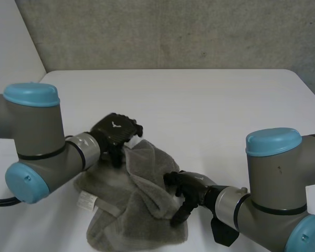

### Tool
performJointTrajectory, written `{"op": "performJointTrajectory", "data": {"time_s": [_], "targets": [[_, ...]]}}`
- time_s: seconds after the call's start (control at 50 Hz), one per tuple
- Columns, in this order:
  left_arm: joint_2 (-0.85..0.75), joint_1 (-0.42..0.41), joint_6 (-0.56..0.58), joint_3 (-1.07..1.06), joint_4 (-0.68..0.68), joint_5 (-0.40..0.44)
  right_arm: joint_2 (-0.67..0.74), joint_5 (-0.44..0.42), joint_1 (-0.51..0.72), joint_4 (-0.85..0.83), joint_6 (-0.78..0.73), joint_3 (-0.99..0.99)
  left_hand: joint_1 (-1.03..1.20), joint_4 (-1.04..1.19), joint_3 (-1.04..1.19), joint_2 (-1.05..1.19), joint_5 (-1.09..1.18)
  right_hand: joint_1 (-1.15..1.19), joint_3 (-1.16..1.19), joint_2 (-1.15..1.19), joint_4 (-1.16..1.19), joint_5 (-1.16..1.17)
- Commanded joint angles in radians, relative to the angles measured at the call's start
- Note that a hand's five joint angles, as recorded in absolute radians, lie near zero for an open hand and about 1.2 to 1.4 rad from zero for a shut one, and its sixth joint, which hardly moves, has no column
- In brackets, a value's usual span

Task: Fold the laundry

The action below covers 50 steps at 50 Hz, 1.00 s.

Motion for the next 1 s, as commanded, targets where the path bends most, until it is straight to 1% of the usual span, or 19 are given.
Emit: {"op": "performJointTrajectory", "data": {"time_s": [0.02,0.06,0.08,0.1,0.12,0.14,0.16,0.2,0.24,0.3,0.34,0.38,0.44,0.54,0.62,0.74,0.78,0.84,1.0], "targets": [[-0.017,-0.016,-0.007,-0.002,0.002,0.037,0.024,0.008,0.002,-0.033,0.020,-0.005,0.518,0.521,0.520,0.521,0.520,0.145,0.148,0.154,0.151,0.147],[-0.017,-0.016,-0.007,0.002,0.007,0.035,0.034,0.008,0.014,-0.040,0.022,-0.005,0.645,0.648,0.647,0.648,0.646,0.417,0.420,0.426,0.422,0.418],[-0.013,-0.016,-0.007,0.007,0.011,0.035,0.034,0.008,0.014,-0.040,0.022,-0.005,0.745,0.748,0.747,0.748,0.746,0.418,0.421,0.427,0.424,0.420],[-0.013,-0.016,-0.007,0.007,0.012,0.035,0.034,0.008,0.017,-0.045,0.020,-0.008,0.746,0.749,0.748,0.749,0.747,0.625,0.628,0.634,0.630,0.626],[-0.006,-0.016,-0.002,0.011,0.018,0.034,0.034,0.008,0.017,-0.045,0.020,-0.008,0.868,0.871,0.870,0.871,0.869,0.627,0.630,0.636,0.632,0.628],[-0.006,-0.016,-0.002,0.011,0.018,0.034,0.027,0.010,0.017,-0.045,0.020,-0.017,0.869,0.872,0.871,0.872,0.871,0.855,0.858,0.864,0.861,0.857],[0.008,-0.014,-0.004,0.027,0.031,0.028,0.013,0.010,0.011,-0.043,0.019,-0.035,0.979,0.982,0.982,0.982,0.981,0.857,0.861,0.867,0.863,0.859],[0.025,-0.013,-0.007,0.056,0.054,0.003,-0.017,0.013,0.009,-0.042,0.017,-0.069,0.980,0.984,0.983,0.983,0.982,0.858,0.861,0.867,0.863,0.859],[0.080,-0.010,-0.028,0.134,0.108,-0.099,-0.065,0.016,0.005,-0.043,0.008,-0.112,0.980,0.984,0.983,0.983,0.982,0.858,0.861,0.867,0.863,0.859],[0.106,-0.006,-0.056,0.182,0.137,-0.167,-0.160,0.028,-0.050,-0.048,-0.006,-0.239,0.980,0.984,0.983,0.983,0.982,0.858,0.861,0.867,0.863,0.859],[0.167,-0.006,-0.144,0.299,0.204,-0.297,-0.199,0.048,-0.095,-0.048,-0.014,-0.315,0.980,0.984,0.983,0.983,0.982,0.858,0.861,0.867,0.863,0.859],[0.199,-0.006,-0.203,0.350,0.232,-0.348,-0.260,0.112,-0.156,-0.085,-0.033,-0.461,0.980,0.984,0.983,0.983,0.982,0.858,0.861,0.867,0.863,0.859],[0.249,-0.014,-0.310,0.431,0.258,-0.400,-0.295,0.151,-0.175,-0.128,-0.043,-0.512,0.980,0.984,0.983,0.983,0.982,0.858,0.861,0.867,0.863,0.859],[0.283,-0.019,-0.383,0.455,0.245,-0.400,-0.358,0.196,-0.184,-0.209,-0.145,-0.571,0.980,0.984,0.983,0.983,0.982,0.858,0.861,0.867,0.863,0.859],[0.293,-0.069,-0.378,0.328,0.179,-0.388,-0.354,0.192,-0.176,-0.197,-0.236,-0.546,0.980,0.984,0.983,0.983,0.982,0.858,0.861,0.867,0.863,0.859],[0.270,-0.097,-0.357,0.123,0.120,-0.344,-0.303,0.111,-0.164,-0.123,-0.459,-0.383,0.899,0.902,0.901,0.901,0.900,0.858,0.861,0.867,0.863,0.859],[0.234,-0.098,-0.317,-0.026,0.146,-0.322,-0.268,0.090,-0.156,-0.117,-0.514,-0.328,0.863,0.867,0.866,0.866,0.865,0.858,0.861,0.867,0.863,0.859],[0.204,-0.099,-0.281,-0.082,0.173,-0.319,-0.198,0.073,-0.141,-0.114,-0.613,-0.225,0.863,0.866,0.866,0.866,0.865,0.858,0.861,0.867,0.863,0.859],[0.086,-0.102,-0.038,-0.280,0.242,-0.324,-0.026,0.090,-0.144,-0.114,-0.796,-0.042,0.826,0.829,0.828,0.828,0.827,0.858,0.861,0.867,0.863,0.859]]}}
